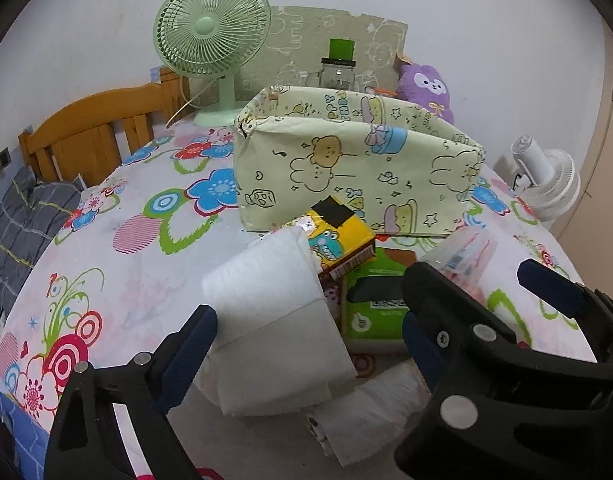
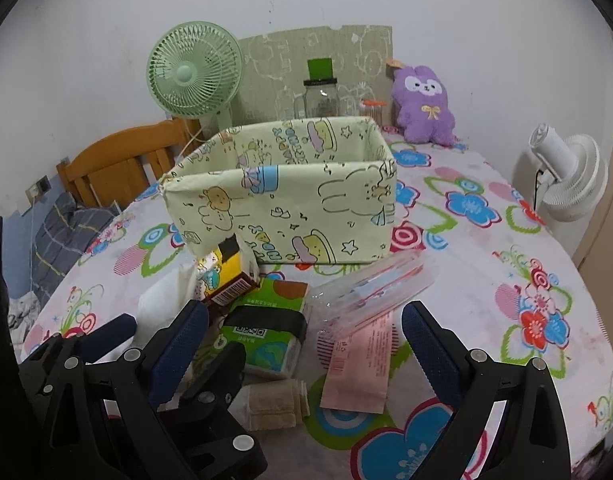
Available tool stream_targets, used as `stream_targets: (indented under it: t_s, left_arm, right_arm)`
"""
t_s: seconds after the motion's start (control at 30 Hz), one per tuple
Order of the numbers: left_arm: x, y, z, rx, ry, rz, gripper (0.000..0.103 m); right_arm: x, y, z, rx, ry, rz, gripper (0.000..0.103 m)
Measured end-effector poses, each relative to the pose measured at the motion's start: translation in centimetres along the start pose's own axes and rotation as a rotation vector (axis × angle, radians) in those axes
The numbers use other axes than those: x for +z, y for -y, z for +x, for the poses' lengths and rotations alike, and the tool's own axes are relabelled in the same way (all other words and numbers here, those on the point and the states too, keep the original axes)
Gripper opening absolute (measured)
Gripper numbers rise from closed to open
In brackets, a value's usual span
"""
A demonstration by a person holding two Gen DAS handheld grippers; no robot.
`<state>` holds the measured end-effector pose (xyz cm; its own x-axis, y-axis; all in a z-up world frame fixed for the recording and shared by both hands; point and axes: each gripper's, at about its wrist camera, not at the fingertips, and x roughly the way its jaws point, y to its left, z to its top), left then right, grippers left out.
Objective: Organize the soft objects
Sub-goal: 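Grasp the white towel with the left gripper while the right gripper grasps the green tissue pack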
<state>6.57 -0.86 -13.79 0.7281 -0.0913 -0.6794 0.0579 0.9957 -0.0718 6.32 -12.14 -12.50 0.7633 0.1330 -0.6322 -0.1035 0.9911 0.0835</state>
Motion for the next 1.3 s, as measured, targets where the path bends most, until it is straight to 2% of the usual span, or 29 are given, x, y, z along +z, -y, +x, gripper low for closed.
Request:
stream_targets:
  t_s: [0.1,0.27,0.37,0.47,0.53,0.73,0.83,0.93,1.07,1.2,1.3]
  left_arm:
    - [0.1,-0.4,0.5,0.012,-0.009,-0.010,0.094]
    - [0.2,-1.3,1.3,0.028,-0.027,-0.040,0.087]
    - [0.2,-1.6,1.2,0.030,-0.023,-0.047,0.076]
    - [0.2,-1.9,1.2,0.033,-0.023,-0.049,0.060]
    - [0.2,-2.3,1.5,0.054,-0.032,-0.058,0.045]
    - [0.1,-2.8,1.6,0.080,-0.033,-0.070,0.025]
    - [0.1,-2.7,1.6,0.077,-0.032,-0.063,0.022]
    - [0.0,-2.5,1.5,0.060,-0.033,-0.042,0.017]
    - [-0.1,-2.3,1.4,0.053,-0.034,-0.026,0.017]
    - [-0.2,-2.4,1.5,0.051,-0.037,-0.019,0.017]
    - [-0.4,-2.2,1.5,0.061,-0.037,-0.008,0.017]
  right_arm:
    - [0.0,0.2,0.6,-0.009,-0.013,0.009,0.099]
    - [-0.1,0.5,1.7,-0.008,-0.046,0.036,0.099]
    - [0.0,0.5,2.1,-0.003,-0.055,0.045,0.099]
    - [0.1,0.1,2.5,0.000,-0.060,0.037,0.099]
    - [0.1,-0.2,2.6,0.001,-0.062,0.030,0.099]
    - [0.1,-0.9,2.9,0.001,-0.071,0.018,0.098]
    - [0.2,-1.5,3.1,-0.005,-0.085,0.001,0.094]
    - [0.2,-1.9,3.5,-0.003,-0.104,-0.012,0.085]
    - [0.1,-2.5,4.3,0.022,-0.144,-0.014,0.076]
    - [0.0,-2.7,4.8,0.018,-0.154,-0.007,0.073]
    - [-0.1,-2.7,5.1,-0.004,-0.168,0.001,0.060]
